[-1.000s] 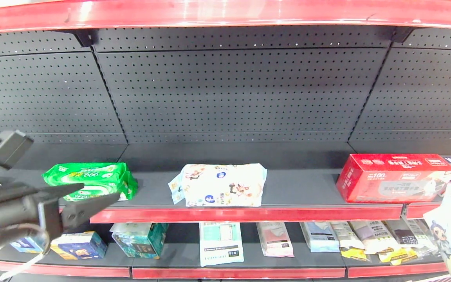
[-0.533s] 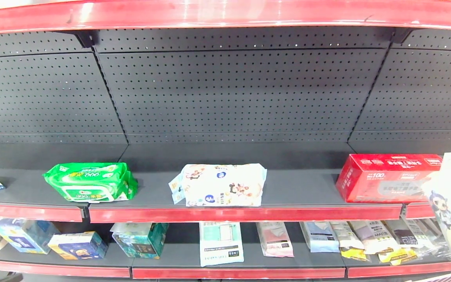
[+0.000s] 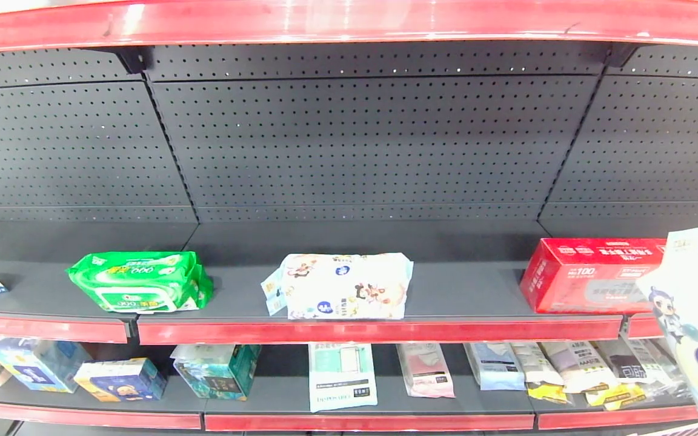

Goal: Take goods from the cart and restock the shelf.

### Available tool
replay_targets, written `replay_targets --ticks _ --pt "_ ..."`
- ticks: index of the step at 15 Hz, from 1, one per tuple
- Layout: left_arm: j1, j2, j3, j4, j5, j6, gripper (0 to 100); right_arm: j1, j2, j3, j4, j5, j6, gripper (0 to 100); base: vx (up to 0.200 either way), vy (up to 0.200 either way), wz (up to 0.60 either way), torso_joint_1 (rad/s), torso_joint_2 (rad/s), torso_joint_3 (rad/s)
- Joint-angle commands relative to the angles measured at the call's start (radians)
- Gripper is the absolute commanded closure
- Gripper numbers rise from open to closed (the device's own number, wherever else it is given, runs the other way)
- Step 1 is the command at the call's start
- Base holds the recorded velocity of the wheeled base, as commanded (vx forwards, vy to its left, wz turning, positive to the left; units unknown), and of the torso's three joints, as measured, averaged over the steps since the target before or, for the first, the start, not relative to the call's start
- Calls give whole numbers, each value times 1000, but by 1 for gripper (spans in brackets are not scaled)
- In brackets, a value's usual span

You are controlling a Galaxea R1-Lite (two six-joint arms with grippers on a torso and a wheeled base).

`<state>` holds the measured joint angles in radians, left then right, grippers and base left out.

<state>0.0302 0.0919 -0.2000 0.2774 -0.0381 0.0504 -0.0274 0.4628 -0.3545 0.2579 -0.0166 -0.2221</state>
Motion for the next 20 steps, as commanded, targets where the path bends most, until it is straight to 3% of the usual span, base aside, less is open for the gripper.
replay_targets --ticks 1,3,4,5,15,20 --pt "7 -29 116 -150 -6 2 0 -2 4 -1 0 0 0 100 0 0 0 0 0 0" --pt "4 -29 145 -201 33 -38 0 -3 -3 -1 0 -3 0 100 0 0 0 0 0 0" --pt "-3 -37 198 -274 61 -53 0 -3 -6 2 1 -3 0 100 0 0 0 0 0 0" --pt "-30 -90 200 -285 72 -50 0 -2 -3 11 0 -2 -2 100 0 0 0 0 0 0" --pt "-32 -92 200 -279 76 -50 0 -16 43 19 -55 -26 -60 100 0 0 0 0 0 0" --pt "-32 -92 200 -281 75 -49 0 -22 94 26 -103 -29 -59 100 0 0 600 1 -1 0"
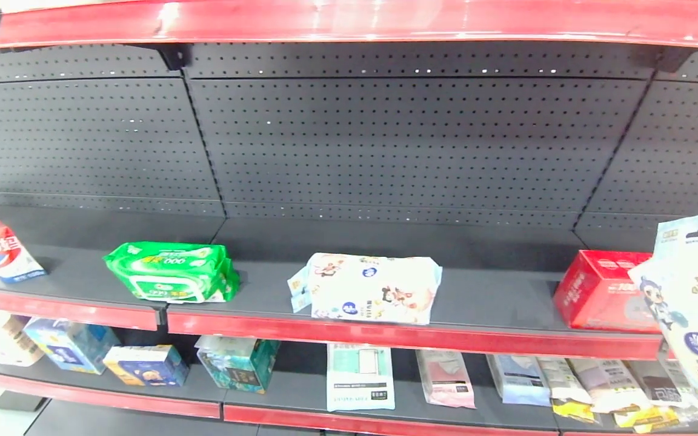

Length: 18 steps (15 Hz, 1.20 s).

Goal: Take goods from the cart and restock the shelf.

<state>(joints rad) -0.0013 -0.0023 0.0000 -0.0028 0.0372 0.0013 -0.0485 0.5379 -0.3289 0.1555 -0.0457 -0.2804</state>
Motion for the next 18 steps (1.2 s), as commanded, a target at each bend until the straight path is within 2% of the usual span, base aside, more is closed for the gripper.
replay_targets --ticks 1,4,6,9,12,17,18 --pt "0 2 0 0 1 -1 0 -1 27 1 -1 0 0 100 0 0 600 12 -2 2" --pt "0 2 0 0 1 -3 0 1 70 -12 -30 0 -9 100 0 0 200 2 1 -1" --pt "0 2 0 0 1 2 0 7 202 -64 -137 4 -34 100 0 0 0 0 0 0" --pt "0 2 0 0 1 2 0 39 461 -206 -226 130 -86 100 0 0 0 0 0 0" --pt "0 2 0 0 1 2 0 27 668 -323 -237 239 -131 100 0 0 0 0 0 0" --pt "1 2 0 0 1 2 0 29 821 -384 -249 322 -204 100 0 0 0 0 0 0" --pt "0 2 0 0 1 2 0 27 867 -384 -318 333 -207 100 0 0 0 0 0 0"
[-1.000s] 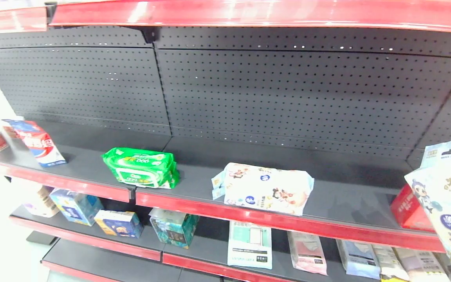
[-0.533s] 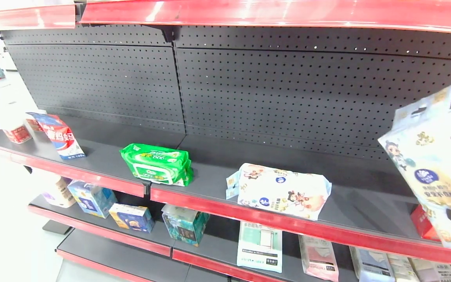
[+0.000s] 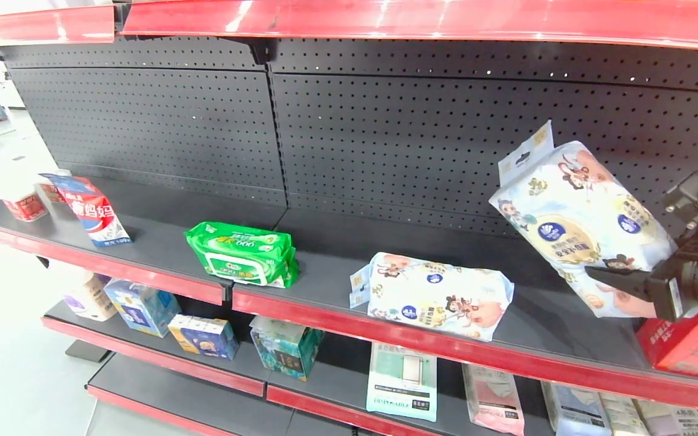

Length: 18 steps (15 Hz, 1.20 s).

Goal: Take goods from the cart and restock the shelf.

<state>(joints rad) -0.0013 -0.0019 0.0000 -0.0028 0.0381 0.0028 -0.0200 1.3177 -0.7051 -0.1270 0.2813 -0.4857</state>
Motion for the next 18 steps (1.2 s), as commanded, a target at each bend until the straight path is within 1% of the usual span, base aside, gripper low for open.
replay_targets --ticks 1,5,9,12,14,16,18 --pt "1 2 0 0 0 0 0 -3 104 -5 -71 9 1 100 0 0 0 0 0 0" --pt "0 2 0 0 0 0 0 -8 150 -11 -89 39 1 100 0 0 0 0 0 0" --pt "0 2 0 0 0 0 0 -28 267 -5 -224 39 -1 100 0 0 0 0 0 0" --pt "0 2 0 0 0 0 0 -26 295 -17 -233 42 -1 100 0 0 0 0 0 0" --pt "0 2 0 0 0 0 0 -24 328 -22 -278 45 -1 100 0 0 0 0 0 0" --pt "0 2 0 0 0 0 0 -17 353 -31 -290 55 -5 100 0 0 0 0 0 0" --pt "0 2 0 0 0 0 0 -24 399 -62 -290 85 -54 100 0 0 0 0 0 0"
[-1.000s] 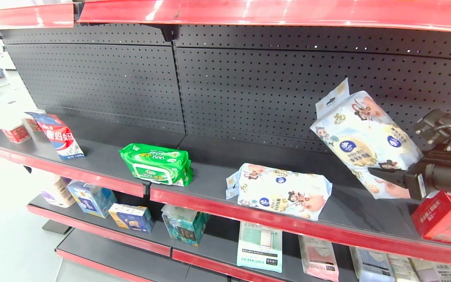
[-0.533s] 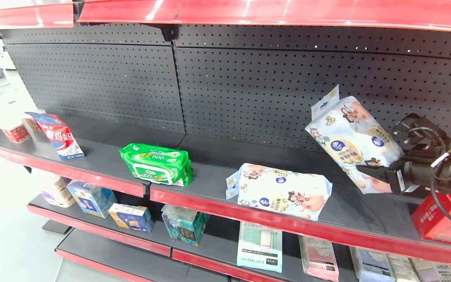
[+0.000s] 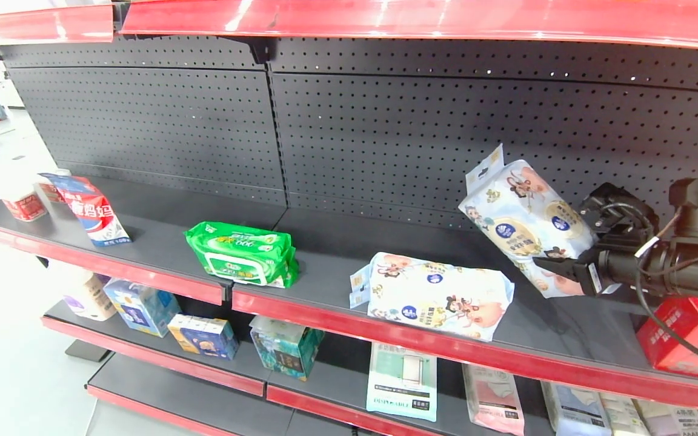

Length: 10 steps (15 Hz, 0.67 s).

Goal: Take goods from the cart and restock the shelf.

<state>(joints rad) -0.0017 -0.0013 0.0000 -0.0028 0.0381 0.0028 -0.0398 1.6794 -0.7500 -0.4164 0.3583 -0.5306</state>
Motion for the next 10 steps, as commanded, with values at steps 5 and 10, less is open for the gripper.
replay_targets --ticks 5,10 --pt "0 1 0 0 0 0 0 -6 145 -114 1 53 -75 100 0 0 0 0 0 0" --pt "0 1 0 0 0 0 0 3 257 -210 14 102 -170 100 0 0 0 0 0 0"
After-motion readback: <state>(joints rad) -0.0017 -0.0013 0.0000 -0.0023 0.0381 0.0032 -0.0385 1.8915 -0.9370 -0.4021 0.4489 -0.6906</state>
